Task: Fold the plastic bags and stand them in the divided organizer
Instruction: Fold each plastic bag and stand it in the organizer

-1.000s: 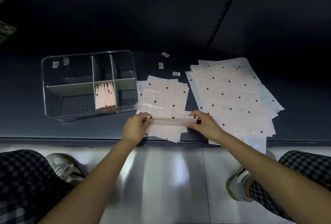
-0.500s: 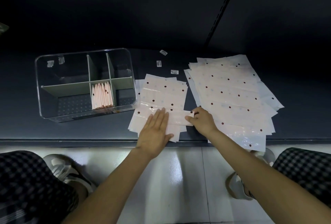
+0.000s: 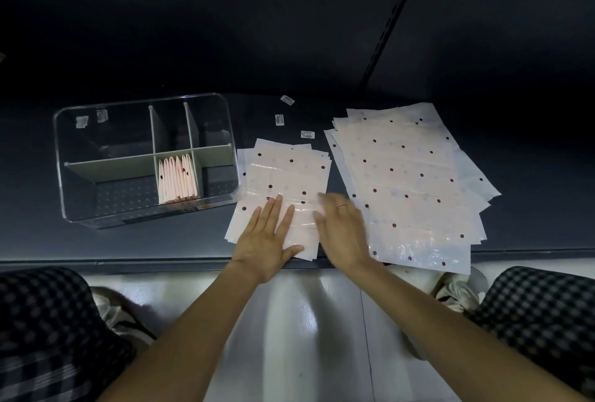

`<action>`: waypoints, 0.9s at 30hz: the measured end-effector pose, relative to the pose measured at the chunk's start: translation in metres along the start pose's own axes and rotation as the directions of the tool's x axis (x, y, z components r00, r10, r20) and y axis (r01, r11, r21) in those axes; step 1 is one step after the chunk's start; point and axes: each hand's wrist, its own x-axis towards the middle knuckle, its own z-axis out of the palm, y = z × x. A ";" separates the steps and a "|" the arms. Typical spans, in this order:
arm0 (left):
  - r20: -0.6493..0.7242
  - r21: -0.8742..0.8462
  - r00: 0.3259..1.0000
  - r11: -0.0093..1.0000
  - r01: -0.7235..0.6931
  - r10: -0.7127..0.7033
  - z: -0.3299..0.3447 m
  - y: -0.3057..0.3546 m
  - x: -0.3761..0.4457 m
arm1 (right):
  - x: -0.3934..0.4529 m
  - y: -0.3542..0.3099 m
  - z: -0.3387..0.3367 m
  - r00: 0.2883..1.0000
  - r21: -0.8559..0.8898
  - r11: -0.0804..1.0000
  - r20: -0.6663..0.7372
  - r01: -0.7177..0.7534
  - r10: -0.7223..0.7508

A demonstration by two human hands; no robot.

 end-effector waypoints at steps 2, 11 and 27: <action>0.010 0.010 1.000 1.000 -0.002 0.002 0.000 -0.001 0.001 | -0.003 -0.011 0.011 0.953 0.019 0.966 0.159 0.259 -0.259; 0.020 -0.017 0.999 0.999 -0.042 0.042 0.002 -0.008 0.001 | -0.014 0.031 0.012 0.877 -0.090 0.983 0.471 0.157 -0.097; -0.088 -0.019 0.996 1.000 -0.005 0.004 -0.011 -0.002 -0.001 | 0.039 0.020 -0.020 0.842 -0.041 0.968 0.485 -0.246 0.234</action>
